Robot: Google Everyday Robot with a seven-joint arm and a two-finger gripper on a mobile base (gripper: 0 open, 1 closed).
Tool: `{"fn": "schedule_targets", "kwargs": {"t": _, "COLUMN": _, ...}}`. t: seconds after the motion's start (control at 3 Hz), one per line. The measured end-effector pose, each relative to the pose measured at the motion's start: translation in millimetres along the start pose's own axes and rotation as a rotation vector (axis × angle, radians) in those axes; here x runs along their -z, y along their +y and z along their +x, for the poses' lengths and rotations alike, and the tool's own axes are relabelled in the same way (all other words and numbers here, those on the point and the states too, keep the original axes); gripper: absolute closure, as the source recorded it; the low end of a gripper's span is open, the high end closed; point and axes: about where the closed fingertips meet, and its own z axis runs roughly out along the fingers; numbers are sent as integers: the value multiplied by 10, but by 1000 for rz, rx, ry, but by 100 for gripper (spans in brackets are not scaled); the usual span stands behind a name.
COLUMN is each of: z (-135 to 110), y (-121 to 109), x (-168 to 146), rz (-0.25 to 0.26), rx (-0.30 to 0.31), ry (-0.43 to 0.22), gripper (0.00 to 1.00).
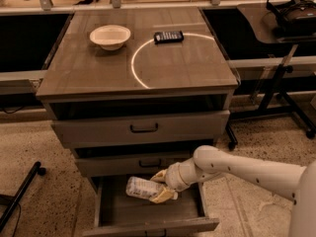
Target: Place blue plastic bottle into bottom drawer
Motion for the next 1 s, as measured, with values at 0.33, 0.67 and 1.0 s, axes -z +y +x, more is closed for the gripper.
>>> {"fn": "schedule_targets", "kwargs": {"t": 0.33, "z": 50, "y": -3, "x": -29, "rz": -3, "rx": -10, "ry": -3, "gripper": 100}}
{"fn": "schedule_targets", "kwargs": {"t": 0.67, "z": 130, "y": 8, "x": -181, "rz": -7, "rx": -9, "ry": 39, "gripper": 100}}
{"fn": "schedule_targets", "kwargs": {"t": 1.0, "z": 356, "y": -21, "x": -458, "rz": -1, "rx": -10, "ry": 116, "gripper": 100}}
